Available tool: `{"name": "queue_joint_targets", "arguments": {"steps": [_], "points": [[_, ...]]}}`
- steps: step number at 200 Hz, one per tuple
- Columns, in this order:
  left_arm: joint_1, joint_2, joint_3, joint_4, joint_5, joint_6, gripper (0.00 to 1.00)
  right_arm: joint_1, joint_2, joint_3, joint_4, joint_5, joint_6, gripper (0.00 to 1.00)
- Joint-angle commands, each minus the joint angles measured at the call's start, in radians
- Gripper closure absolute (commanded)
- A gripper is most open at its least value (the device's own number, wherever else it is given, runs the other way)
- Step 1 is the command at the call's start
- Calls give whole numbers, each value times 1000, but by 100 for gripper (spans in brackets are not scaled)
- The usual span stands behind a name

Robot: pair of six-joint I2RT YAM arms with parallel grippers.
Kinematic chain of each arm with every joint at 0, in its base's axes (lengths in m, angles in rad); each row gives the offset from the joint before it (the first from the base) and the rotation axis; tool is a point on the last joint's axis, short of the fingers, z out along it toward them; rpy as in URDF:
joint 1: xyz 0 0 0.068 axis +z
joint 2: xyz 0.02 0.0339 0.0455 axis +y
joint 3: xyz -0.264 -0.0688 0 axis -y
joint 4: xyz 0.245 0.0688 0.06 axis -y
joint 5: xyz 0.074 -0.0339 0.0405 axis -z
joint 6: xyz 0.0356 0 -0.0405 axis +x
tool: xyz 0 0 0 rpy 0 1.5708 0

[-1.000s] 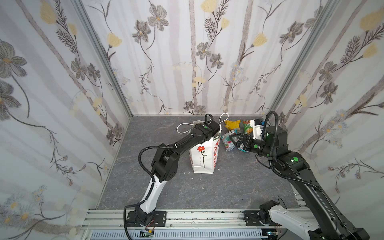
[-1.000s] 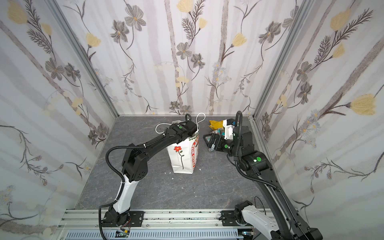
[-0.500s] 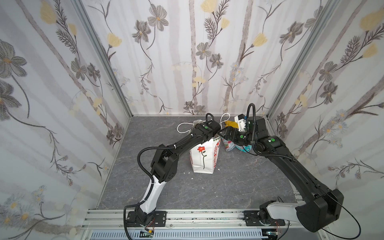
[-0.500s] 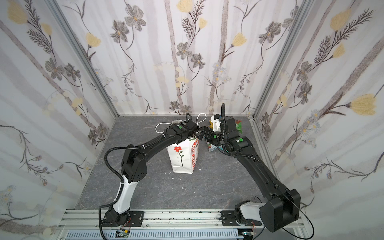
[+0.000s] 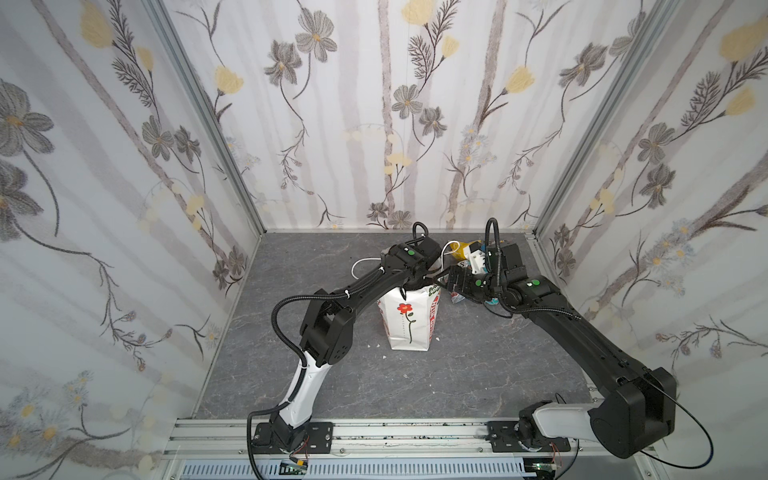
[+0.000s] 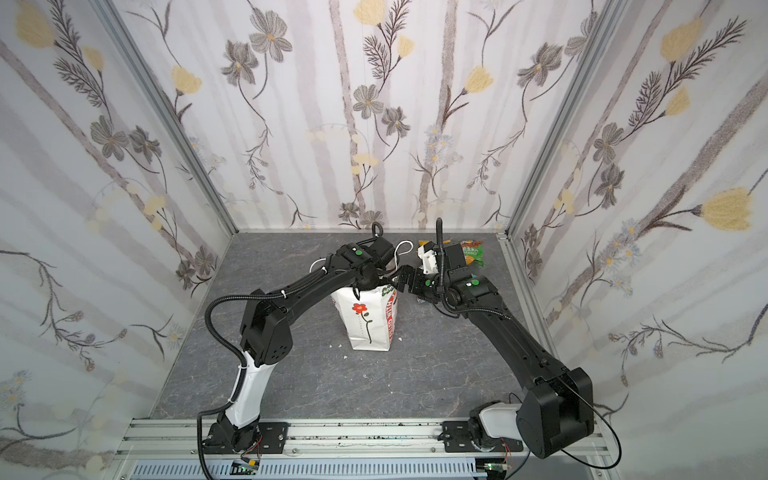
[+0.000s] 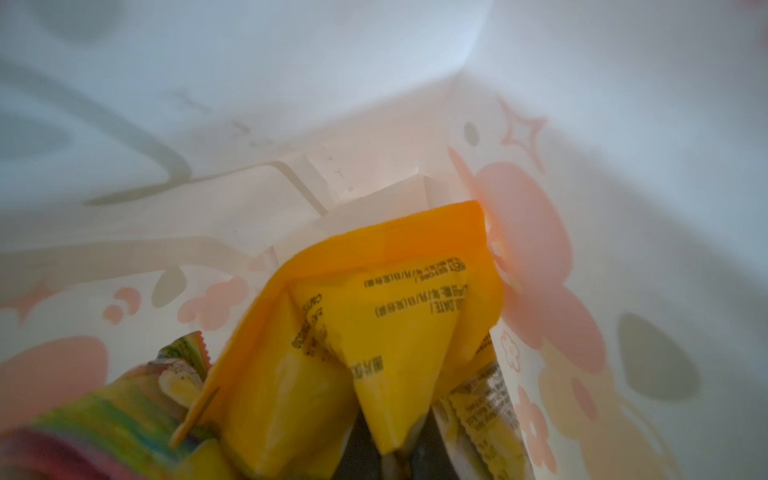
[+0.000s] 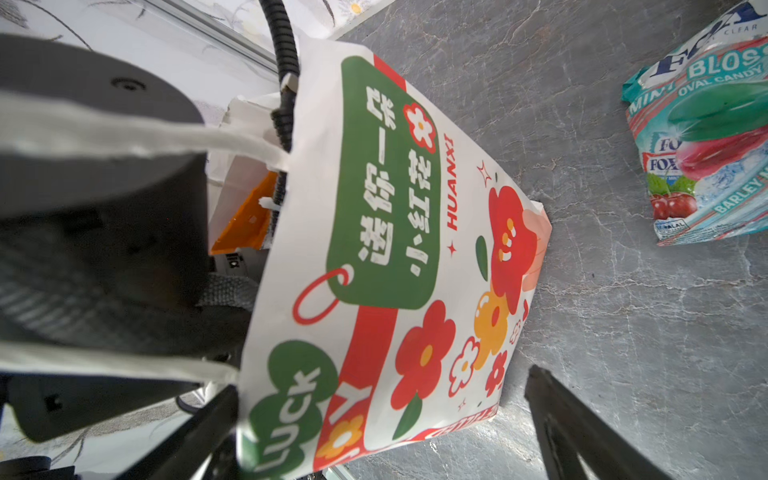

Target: Take the snacks out of the paper bag

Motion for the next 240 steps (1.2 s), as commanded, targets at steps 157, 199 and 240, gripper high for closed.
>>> {"name": "queue_joint_targets", "arguments": {"steps": [157, 199, 240], "points": [[2, -50, 86, -36, -32, 57, 100, -23, -27, 36, -23, 44, -36, 2], [1, -36, 66, -19, -22, 57, 100, -23, -108, 86, 26, -70, 33, 1], [1, -39, 81, -16, -15, 55, 100, -23, -69, 49, 58, -58, 40, 1]]}}
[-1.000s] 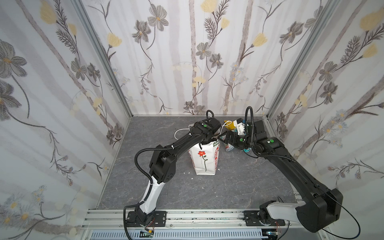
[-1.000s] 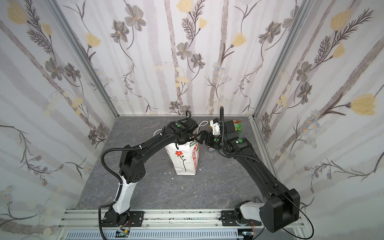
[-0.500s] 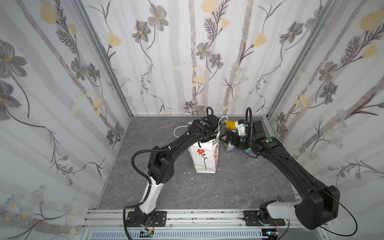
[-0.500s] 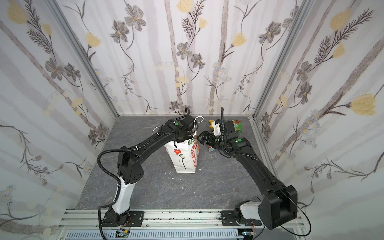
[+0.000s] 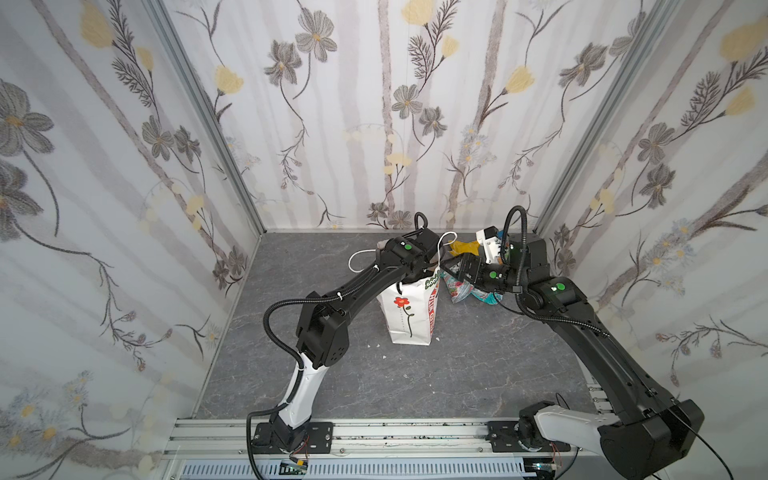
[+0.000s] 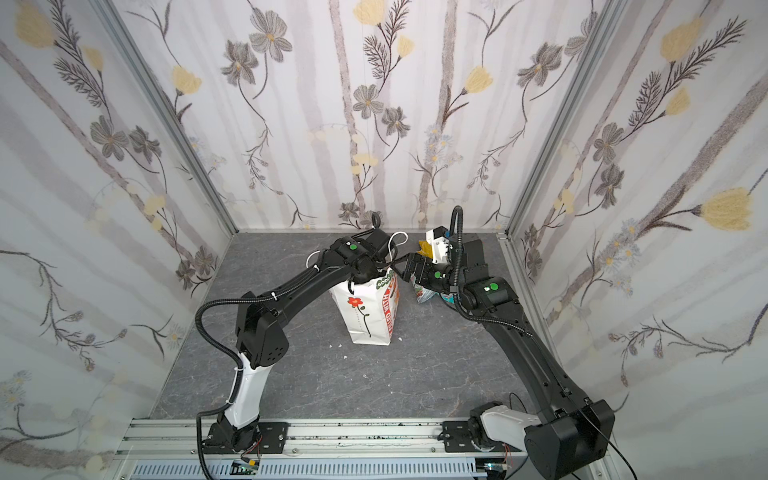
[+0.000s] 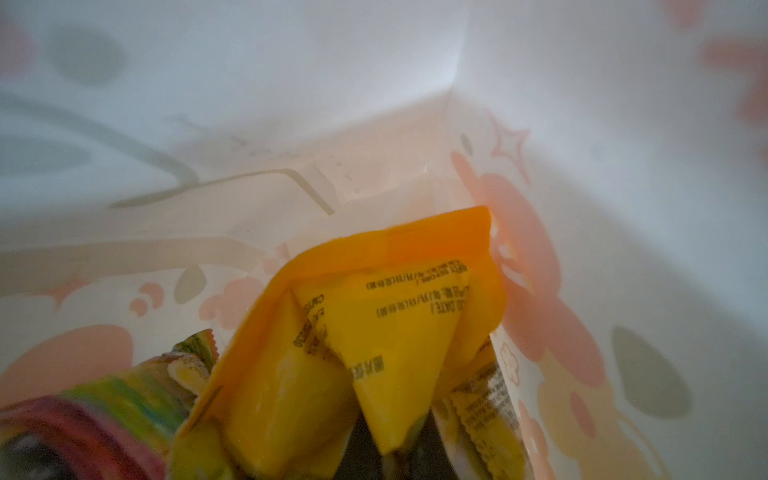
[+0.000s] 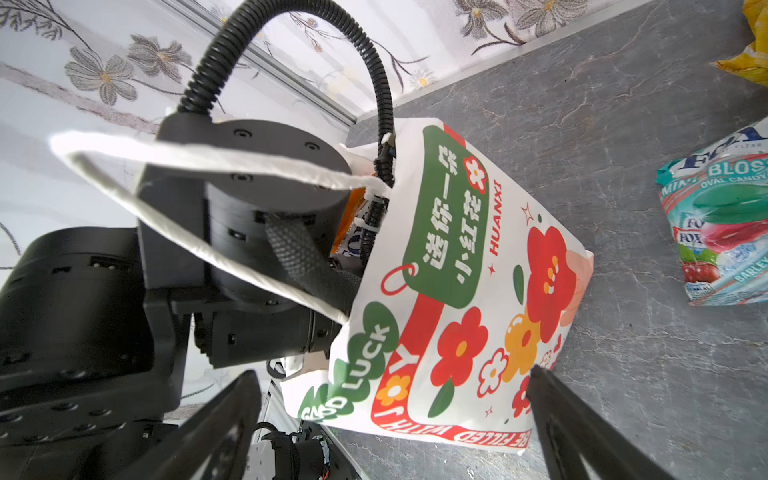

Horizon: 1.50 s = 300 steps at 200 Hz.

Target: Take the snacks out of the paper bag

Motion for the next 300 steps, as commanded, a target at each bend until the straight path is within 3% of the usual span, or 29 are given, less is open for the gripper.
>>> {"name": "queue_joint_targets", "arguments": {"steps": [1, 39, 106, 131, 163, 209, 300], "points": [[1, -9, 18, 13, -5, 4, 100, 0, 35, -19, 36, -4, 11, 1], [-4, -31, 34, 34, 12, 17, 100, -1, 98, -74, 9, 21, -40, 1], [-5, -46, 34, 18, -14, 62, 100, 0, 73, -107, -55, 68, -71, 1], [-4, -50, 26, 7, -29, 99, 100, -2, 46, -75, -87, 72, -70, 1], [-6, -42, 15, 18, 30, 113, 100, -20, 28, 12, -93, 40, -34, 1], [-34, -40, 0, 44, 44, 136, 100, -78, 134, 110, -91, 38, -55, 1], [-39, -85, 23, 86, 28, 221, 100, -90, 188, 1, -173, 140, -172, 1]]}}
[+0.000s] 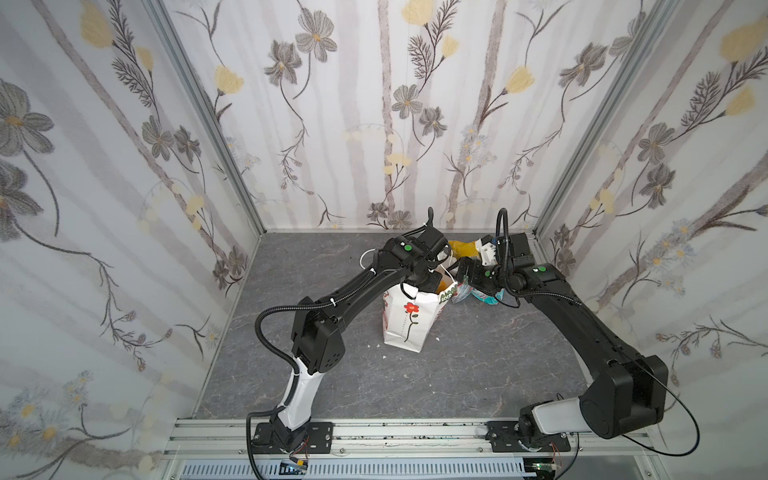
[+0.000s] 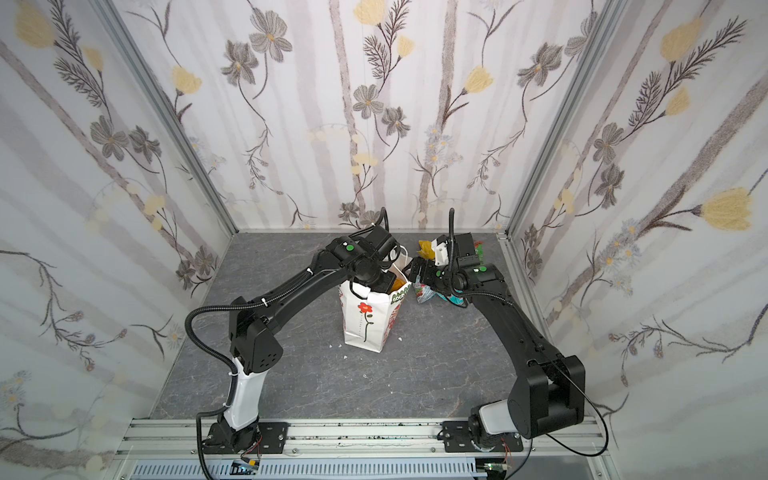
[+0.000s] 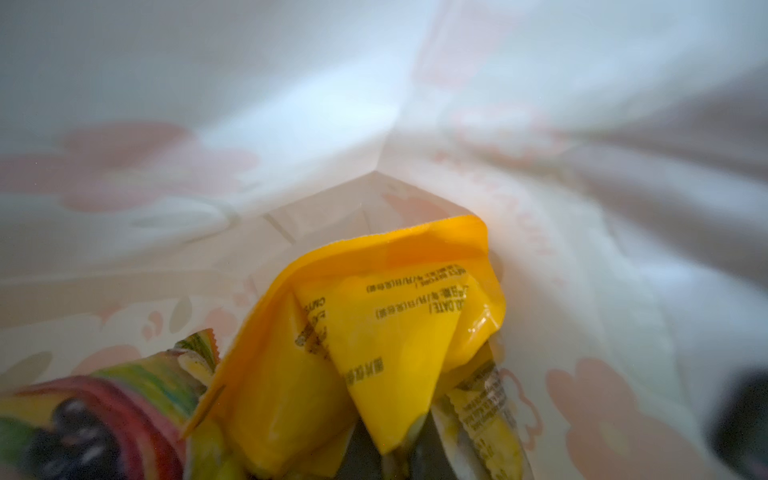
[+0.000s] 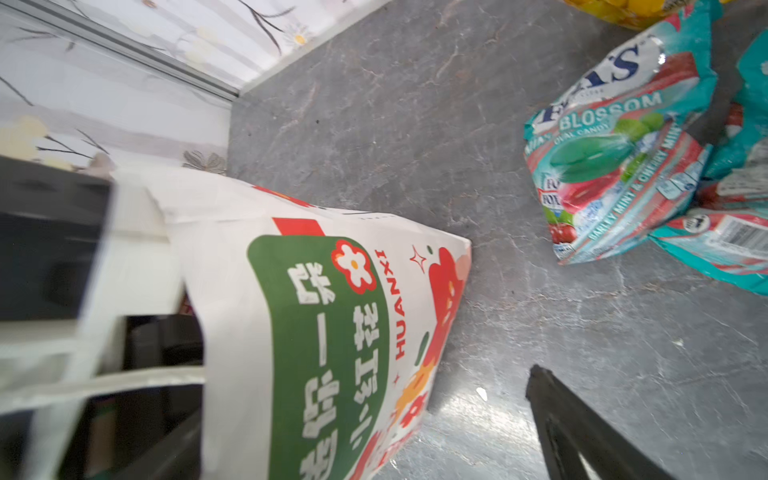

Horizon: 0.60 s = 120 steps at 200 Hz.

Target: Take the snacks out of the paper bag

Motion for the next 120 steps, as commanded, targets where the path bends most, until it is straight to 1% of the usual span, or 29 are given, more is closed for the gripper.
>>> {"name": "queue_joint_targets", "arguments": {"steps": [1, 32, 47, 64, 85, 102, 117, 120], "points": [[-2, -21, 14, 60, -16, 50, 100, 0, 0, -18, -35, 47, -49, 1], [-5, -35, -12, 90, -36, 72, 100, -5, -15, -14, -56, 54, -60, 1], [-6, -56, -59, 143, -43, 76, 100, -8, -18, -3, -70, 56, -62, 1], [-6, -70, -131, 216, -33, 83, 100, -10, -28, 18, -77, 23, -64, 1], [-13, -41, -116, 192, -26, 68, 100, -10, -50, 67, -83, -33, -47, 1], [-24, -40, -113, 198, -34, 70, 100, -11, -66, 104, -83, -44, -29, 1], [-26, -40, -108, 204, -35, 65, 92, -15, -72, 127, -84, -44, -20, 1], [-27, -40, -105, 202, -37, 64, 89, -17, -72, 129, -84, -44, -19, 1]]}}
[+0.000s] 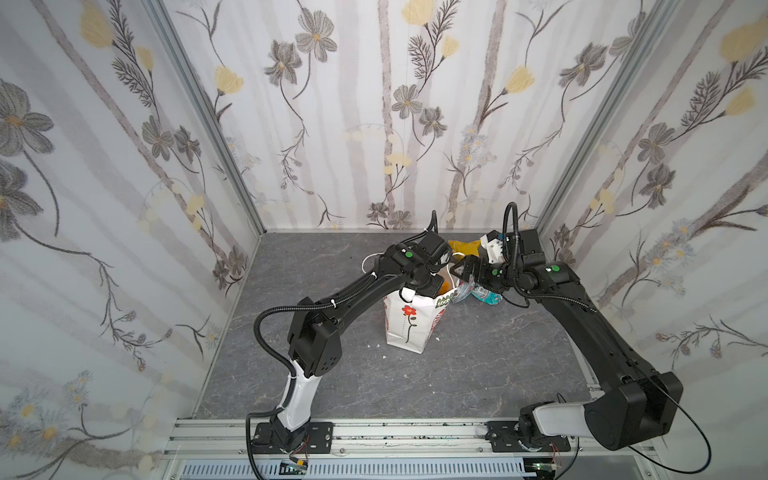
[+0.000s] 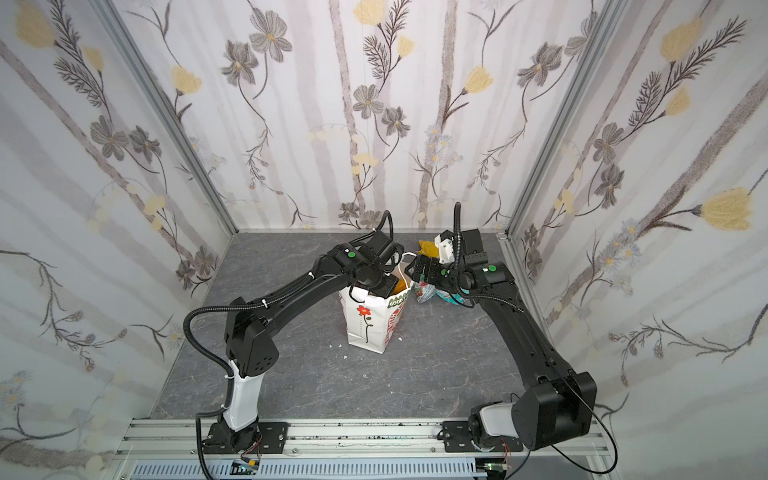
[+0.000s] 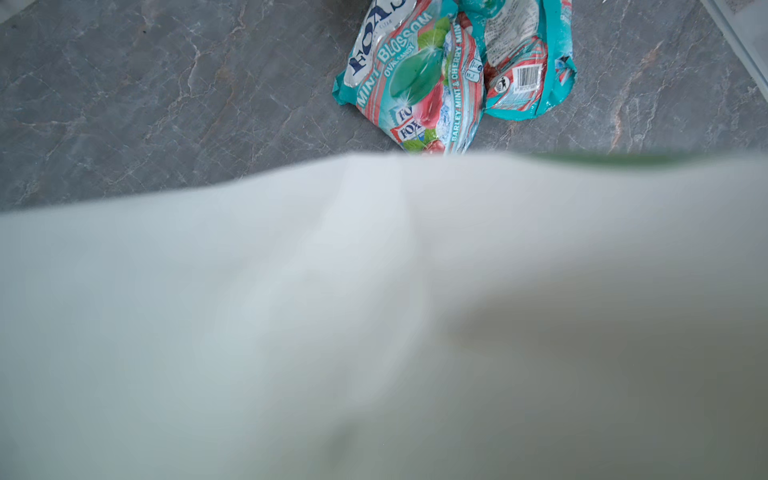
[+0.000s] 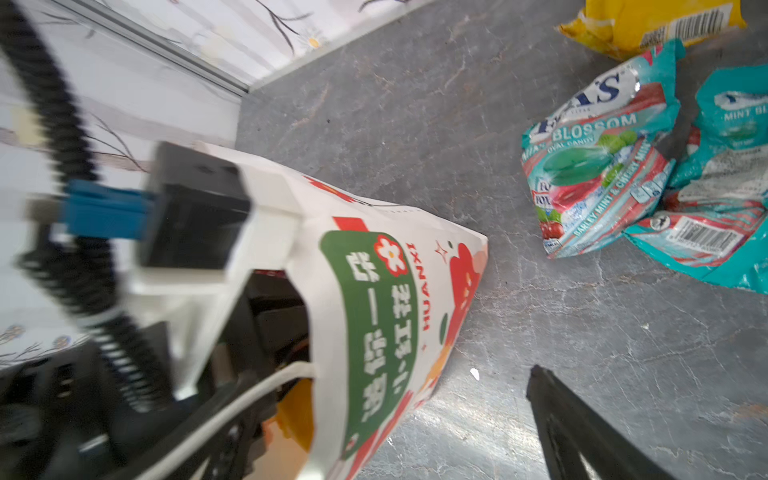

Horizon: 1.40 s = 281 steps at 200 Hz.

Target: Take the snacks out of the paper bag

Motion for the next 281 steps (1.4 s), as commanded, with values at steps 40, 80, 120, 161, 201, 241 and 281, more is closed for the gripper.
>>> {"name": "queue_joint_targets", "arguments": {"steps": [40, 80, 120, 161, 201, 241, 281], "points": [[-3, -18, 54, 23, -50, 2, 69, -14, -13, 28, 6, -25, 21, 1], [-5, -53, 70, -19, -134, -22, 60, -16, -32, 3, 4, -17, 12, 1], [-5, -59, 123, -97, -261, -95, 53, -16, -43, -27, 12, -27, 10, 1], [4, 45, 286, -250, -307, -133, 48, -16, -46, -39, 14, -30, 8, 1], [-1, 163, 418, -399, -349, -144, 34, -16, -55, -46, 15, -24, 10, 1], [3, 216, 392, -387, -282, -160, 24, -16, -53, -62, 16, -21, 5, 1], [6, 243, 301, -311, -221, -222, 21, -16, -49, -99, 16, -14, -8, 1]]}}
